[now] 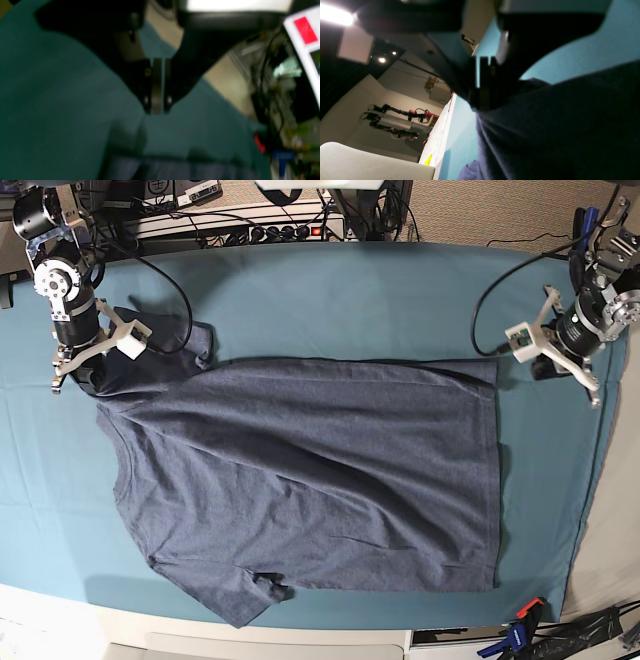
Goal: Fold the T-shirt properly
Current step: 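Lift the shoulder edge with the left gripper and pull it toward the collar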
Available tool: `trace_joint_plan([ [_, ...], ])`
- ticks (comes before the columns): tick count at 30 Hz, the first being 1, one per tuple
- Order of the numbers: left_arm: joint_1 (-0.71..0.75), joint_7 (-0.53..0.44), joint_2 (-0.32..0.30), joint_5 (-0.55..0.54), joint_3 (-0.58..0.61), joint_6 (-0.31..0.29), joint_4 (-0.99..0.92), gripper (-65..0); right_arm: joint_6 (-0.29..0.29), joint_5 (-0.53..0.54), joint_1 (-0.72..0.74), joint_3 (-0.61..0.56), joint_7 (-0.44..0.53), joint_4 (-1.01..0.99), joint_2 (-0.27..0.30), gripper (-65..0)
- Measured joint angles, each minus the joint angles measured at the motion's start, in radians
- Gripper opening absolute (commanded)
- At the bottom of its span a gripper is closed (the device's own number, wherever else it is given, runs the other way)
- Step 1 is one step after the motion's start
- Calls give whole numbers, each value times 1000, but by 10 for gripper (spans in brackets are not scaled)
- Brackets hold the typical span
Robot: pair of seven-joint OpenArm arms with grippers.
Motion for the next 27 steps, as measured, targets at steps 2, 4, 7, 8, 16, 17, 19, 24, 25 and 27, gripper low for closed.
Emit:
trace_joint_plan([
  [2,-6,-39,0,1,0,-35,0,-435,0,0,0,0,-3,0,-14,-650],
  [4,-16,-68,0,5,0,-83,0,-416,1,0,0,0,-3,0,-33,-650],
  [7,-45,-85,0,-3,1,-129,0,-416,1,0,2,0,-3,0,-47,-650],
  [8,-59,-85,0,-17,1,-141,-1,-416,0,-1,3,0,-3,0,-48,-650],
  [16,-131,-134,-1,-58,13,-209,-22,-416,0,0,5,0,-3,0,-58,-650],
  [17,-143,-134,-3,-58,35,-209,-27,-416,1,-1,5,0,-3,0,-59,-650],
  [19,-177,-134,-5,-54,103,-210,-47,-416,0,0,5,0,-3,1,-59,-650],
  [24,-341,-137,0,-8,346,-218,-142,-416,-1,0,5,0,-7,2,-60,-650],
  [25,-378,-138,0,-10,387,-216,-160,-416,-1,0,6,0,-7,2,-60,-650],
  [27,-452,-125,-2,-8,455,-214,-187,-416,0,0,5,0,-7,2,-61,-650],
])
